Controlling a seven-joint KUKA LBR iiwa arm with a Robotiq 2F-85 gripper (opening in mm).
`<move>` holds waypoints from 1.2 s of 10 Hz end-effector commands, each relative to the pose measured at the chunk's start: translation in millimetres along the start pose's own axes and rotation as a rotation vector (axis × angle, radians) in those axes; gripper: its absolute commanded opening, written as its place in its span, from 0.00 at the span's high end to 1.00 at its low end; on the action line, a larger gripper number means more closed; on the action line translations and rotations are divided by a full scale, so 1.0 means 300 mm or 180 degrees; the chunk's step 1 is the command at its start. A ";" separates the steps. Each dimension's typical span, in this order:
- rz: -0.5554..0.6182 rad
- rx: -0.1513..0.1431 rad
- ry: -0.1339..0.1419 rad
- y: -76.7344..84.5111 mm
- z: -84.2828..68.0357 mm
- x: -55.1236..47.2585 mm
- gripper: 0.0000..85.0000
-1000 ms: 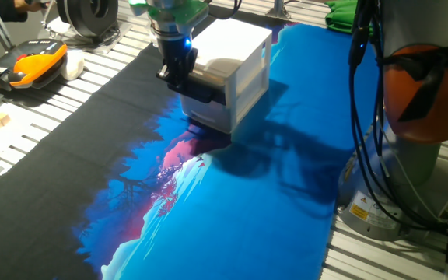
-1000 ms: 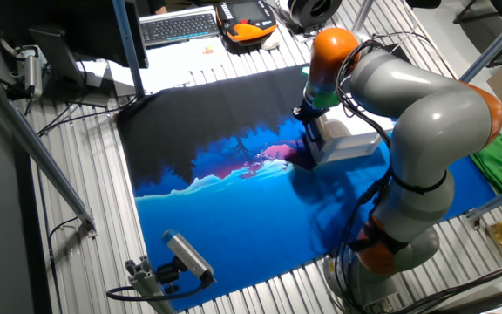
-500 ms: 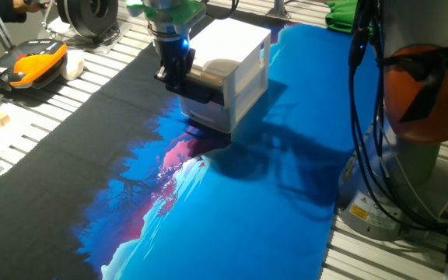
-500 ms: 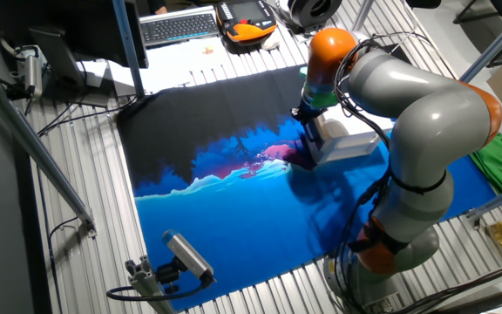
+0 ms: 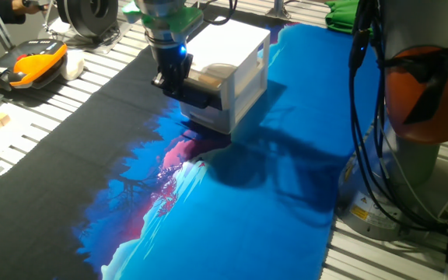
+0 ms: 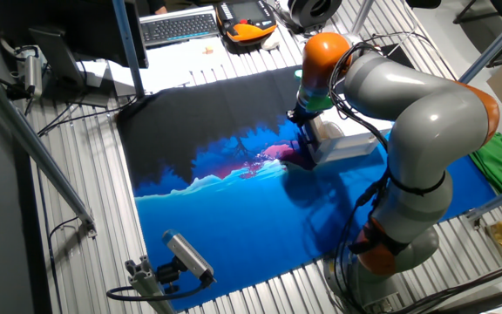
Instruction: Grasp the handle and open the drawer
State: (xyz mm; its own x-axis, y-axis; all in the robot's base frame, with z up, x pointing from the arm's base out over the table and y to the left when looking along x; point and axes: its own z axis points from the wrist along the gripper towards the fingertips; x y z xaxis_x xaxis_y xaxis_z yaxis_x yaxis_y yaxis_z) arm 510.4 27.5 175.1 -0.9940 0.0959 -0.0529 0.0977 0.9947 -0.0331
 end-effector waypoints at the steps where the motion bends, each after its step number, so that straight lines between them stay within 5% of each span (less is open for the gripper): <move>1: 0.0000 -0.0004 0.0002 0.003 -0.005 -0.002 1.00; 12: -0.0015 -0.0024 -0.0001 0.074 -0.004 -0.001 1.00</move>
State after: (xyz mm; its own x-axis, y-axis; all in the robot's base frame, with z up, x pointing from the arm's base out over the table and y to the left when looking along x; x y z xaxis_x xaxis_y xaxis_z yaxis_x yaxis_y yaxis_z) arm 513.0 49.7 175.5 -0.9945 0.0901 -0.0526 0.0916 0.9955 -0.0257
